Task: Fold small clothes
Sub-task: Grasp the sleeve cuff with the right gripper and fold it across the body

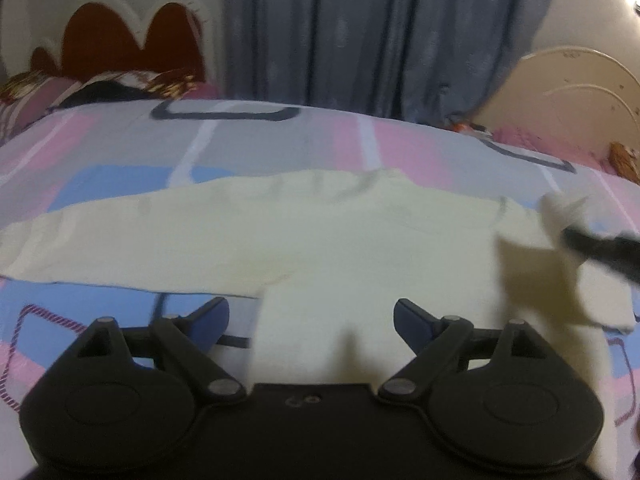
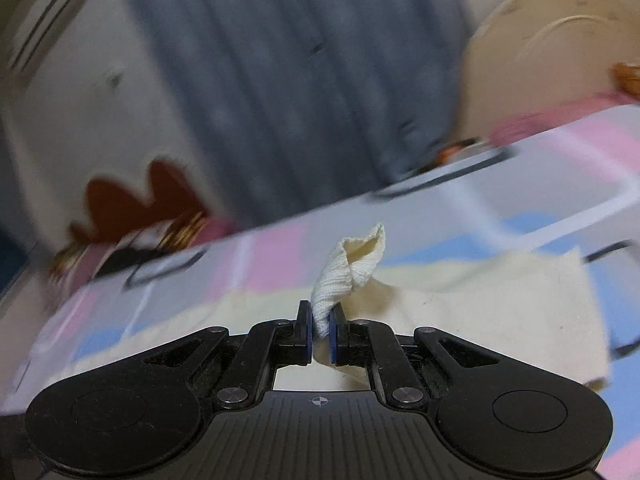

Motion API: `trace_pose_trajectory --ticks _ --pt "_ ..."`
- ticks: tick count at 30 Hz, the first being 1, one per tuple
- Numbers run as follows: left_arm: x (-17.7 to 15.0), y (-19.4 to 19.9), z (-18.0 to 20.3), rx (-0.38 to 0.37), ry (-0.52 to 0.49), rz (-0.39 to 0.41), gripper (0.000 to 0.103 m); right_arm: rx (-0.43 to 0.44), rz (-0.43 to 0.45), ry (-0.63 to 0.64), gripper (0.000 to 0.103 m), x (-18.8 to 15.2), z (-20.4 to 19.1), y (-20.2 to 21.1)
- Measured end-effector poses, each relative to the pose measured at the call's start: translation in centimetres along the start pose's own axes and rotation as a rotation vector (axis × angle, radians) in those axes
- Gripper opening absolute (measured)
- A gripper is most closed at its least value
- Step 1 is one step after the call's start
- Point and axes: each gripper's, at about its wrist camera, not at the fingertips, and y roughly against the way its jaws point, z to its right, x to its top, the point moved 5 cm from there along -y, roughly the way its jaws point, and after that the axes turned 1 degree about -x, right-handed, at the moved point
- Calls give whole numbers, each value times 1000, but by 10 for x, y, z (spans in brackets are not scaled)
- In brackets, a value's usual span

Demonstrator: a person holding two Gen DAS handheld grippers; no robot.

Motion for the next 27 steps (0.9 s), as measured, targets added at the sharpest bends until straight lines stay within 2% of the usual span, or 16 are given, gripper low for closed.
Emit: trace_pose_trajectory --ticks 3,6,7,8,10,13,17,20,23,26,27 --pt "0 -6 -18 -11 40 -24 89 46 -94 30 7 -27 -33 -33" --pt "-1 -13 -28 -38 75 -52 89 62 -138 51 7 -45 -52 -55" --pt "-1 -15 -30 -47 83 -58 89 62 -149 69 13 -49 -57 -59" --pt "0 -18 -29 -64 91 -64 89 65 -164 83 32 -52 -59 -63" --pt "0 -23 -26 -102 102 -73 89 92 -160 86 61 -45 -57 -64" --pt "-4 -33 -8 -182 96 -103 88 54 -109 93 62 -38 -42 -42" --pt "-10 -52 23 -281 86 -150 75 -119 -49 120 62 -38 -3 -11" --pt "-12 -70 38 -308 117 -172 72 -239 -37 141 62 -42 29 6" --pt "-12 -78 46 -316 141 -127 71 -326 -32 123 62 -49 58 24" --pt "-13 -80 51 -335 143 -94 53 -390 -28 98 62 -54 83 39" --pt "-14 -78 54 -341 133 -87 41 -405 -32 81 62 -57 91 42"
